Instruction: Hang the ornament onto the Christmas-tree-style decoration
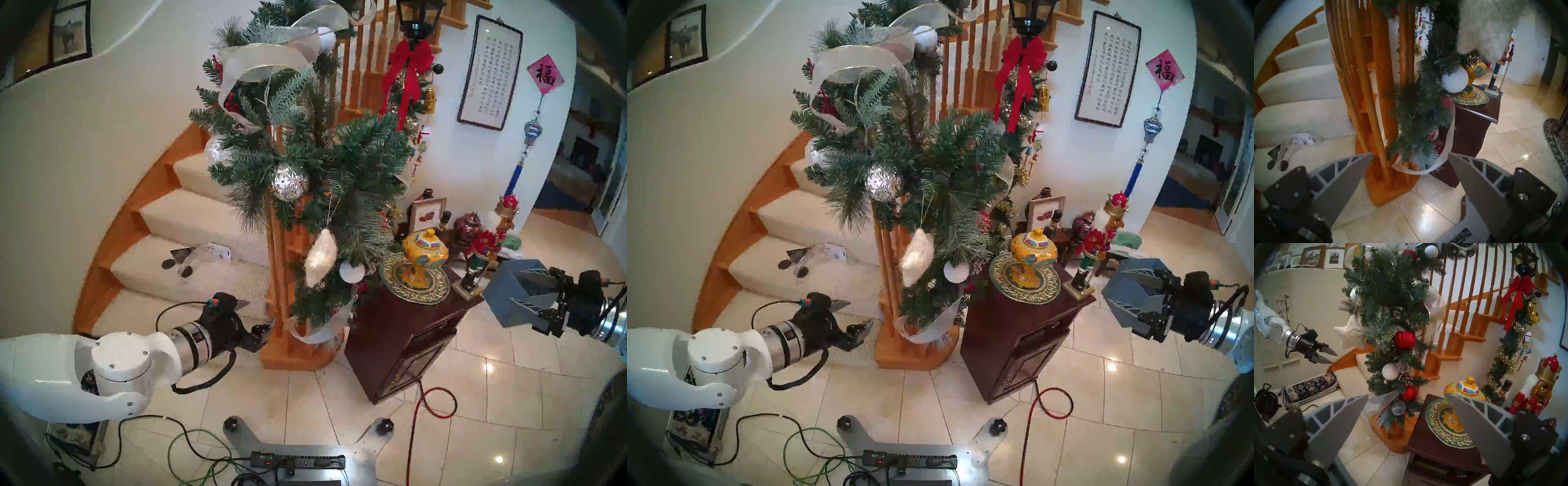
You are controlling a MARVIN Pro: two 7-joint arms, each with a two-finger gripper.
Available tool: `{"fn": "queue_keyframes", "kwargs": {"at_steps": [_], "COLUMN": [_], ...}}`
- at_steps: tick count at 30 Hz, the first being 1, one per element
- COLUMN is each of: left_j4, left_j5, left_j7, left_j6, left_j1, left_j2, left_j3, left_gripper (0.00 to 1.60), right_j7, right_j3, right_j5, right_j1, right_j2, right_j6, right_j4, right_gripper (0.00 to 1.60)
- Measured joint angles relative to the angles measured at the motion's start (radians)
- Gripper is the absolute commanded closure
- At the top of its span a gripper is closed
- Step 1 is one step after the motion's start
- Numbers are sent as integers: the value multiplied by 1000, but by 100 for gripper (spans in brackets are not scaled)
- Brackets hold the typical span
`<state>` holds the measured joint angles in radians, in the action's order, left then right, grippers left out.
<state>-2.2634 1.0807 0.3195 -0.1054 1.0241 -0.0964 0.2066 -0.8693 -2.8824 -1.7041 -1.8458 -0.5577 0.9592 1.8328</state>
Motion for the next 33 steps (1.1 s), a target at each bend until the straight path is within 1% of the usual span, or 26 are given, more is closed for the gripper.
{"fn": "queue_keyframes", "kwargs": {"at_steps": [13, 25, 33], "left_j4": [50, 71, 110], "left_j5": [-52, -101, -130], "left_j7": [-135, -266, -358], "left_j6": [-127, -227, -301], "left_j1": [-1, -2, 0], "left_j2": [-1, -1, -2], "left_j3": [7, 17, 17], "left_gripper": [0, 0, 0], "right_j7": [0, 0, 0], "right_j3": [0, 0, 0], "right_j5": [-3, -4, -6], "right_j1": [0, 0, 0], "right_j2": [0, 0, 0], "right_j6": [0, 0, 0], "right_j4": [0, 0, 0], "right_gripper": [0, 0, 0]}}
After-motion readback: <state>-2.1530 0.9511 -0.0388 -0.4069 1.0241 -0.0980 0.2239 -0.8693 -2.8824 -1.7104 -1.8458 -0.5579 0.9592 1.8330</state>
